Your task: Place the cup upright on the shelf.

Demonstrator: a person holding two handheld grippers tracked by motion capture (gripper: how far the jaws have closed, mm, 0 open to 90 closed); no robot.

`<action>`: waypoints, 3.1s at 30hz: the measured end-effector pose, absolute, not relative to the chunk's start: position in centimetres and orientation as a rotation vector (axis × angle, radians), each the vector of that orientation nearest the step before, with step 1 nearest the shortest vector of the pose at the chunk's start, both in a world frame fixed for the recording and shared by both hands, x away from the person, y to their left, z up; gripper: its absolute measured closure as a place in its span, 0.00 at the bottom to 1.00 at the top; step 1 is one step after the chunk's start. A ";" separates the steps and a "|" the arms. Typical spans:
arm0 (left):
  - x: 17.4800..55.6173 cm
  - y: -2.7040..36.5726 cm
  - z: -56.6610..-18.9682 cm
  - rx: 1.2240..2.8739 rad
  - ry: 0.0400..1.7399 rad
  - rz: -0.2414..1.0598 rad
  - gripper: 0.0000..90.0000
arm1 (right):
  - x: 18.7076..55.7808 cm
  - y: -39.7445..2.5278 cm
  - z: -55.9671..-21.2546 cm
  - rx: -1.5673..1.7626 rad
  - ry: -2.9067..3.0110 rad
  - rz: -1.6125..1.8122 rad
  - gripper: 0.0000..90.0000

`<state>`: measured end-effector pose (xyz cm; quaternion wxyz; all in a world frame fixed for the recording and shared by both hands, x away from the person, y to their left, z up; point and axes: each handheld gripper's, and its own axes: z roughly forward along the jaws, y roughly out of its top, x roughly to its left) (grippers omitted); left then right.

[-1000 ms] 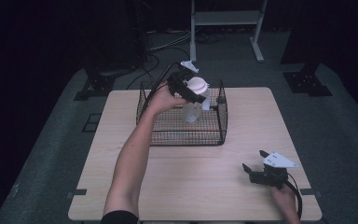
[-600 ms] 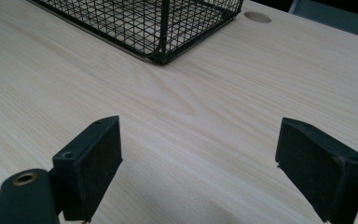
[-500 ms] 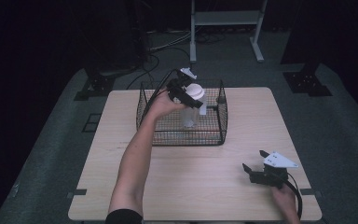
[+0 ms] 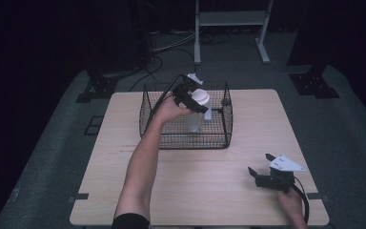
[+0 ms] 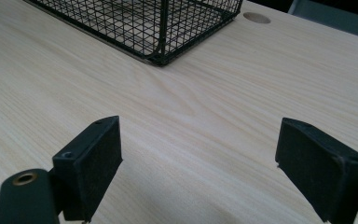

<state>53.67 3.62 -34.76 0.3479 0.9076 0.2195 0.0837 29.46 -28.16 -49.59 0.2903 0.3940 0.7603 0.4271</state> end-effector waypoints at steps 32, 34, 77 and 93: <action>52.5 4.3 -36.3 2.343 0.531 0.263 0.05 | 29.4 -28.3 -49.6 1.046 2.025 1.150 0.15; 52.5 4.3 -36.3 2.343 0.532 0.263 0.05 | 29.4 -28.3 -49.6 1.048 2.025 1.153 0.15; 51.5 5.7 -35.0 2.296 0.524 0.300 0.00 | 29.5 -28.7 -49.6 1.080 2.017 1.197 0.15; 50.3 7.2 -34.7 2.281 0.511 0.307 0.00 | 29.5 -28.7 -49.6 1.079 2.017 1.190 0.15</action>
